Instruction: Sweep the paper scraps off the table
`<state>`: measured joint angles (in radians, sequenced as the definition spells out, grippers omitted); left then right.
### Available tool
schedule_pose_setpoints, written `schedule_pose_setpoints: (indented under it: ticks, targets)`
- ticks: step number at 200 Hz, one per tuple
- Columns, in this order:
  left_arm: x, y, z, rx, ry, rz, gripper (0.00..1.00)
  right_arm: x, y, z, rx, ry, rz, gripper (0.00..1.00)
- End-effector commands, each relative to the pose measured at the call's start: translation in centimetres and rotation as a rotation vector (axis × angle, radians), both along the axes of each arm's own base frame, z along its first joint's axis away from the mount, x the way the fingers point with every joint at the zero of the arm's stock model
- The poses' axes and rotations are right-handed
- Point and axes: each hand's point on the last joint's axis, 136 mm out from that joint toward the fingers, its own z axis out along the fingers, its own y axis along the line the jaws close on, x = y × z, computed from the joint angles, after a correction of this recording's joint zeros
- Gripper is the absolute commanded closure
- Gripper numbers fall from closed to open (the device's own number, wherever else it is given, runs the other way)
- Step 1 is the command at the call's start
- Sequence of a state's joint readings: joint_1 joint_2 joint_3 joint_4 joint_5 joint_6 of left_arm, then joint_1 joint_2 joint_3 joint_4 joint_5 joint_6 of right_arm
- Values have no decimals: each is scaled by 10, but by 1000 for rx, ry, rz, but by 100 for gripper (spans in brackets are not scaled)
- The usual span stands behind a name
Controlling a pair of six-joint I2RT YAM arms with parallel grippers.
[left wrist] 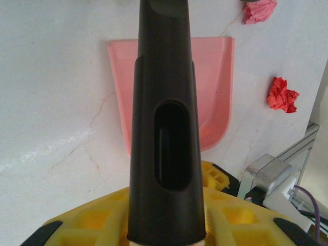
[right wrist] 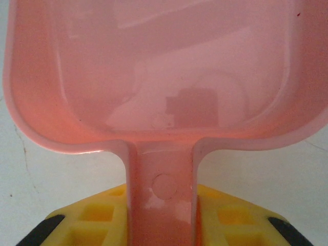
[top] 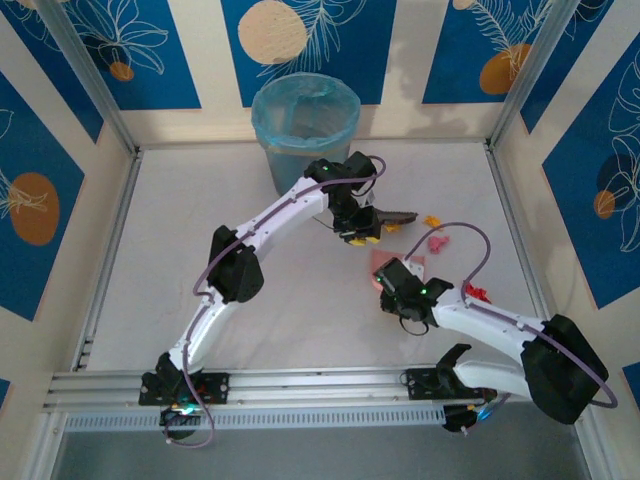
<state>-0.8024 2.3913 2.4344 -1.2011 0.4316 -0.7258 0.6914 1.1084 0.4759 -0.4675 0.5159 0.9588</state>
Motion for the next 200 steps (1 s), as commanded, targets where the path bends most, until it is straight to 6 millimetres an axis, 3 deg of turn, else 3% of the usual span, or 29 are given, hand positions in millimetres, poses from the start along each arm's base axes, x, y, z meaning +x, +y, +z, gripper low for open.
schedule_pose_setpoints:
  ticks: [1, 85, 200]
  targets:
    - [-13, 8, 2, 17, 57, -37, 100, -7, -1, -3, 23, 15, 14, 100]
    - [-54, 23, 12, 16, 91, -140, 100, -6, -7, -6, 69, 10, 9, 100]
    - [-88, 42, 23, -14, 124, -193, 100, 4, 3, -7, 32, 39, 48, 100]
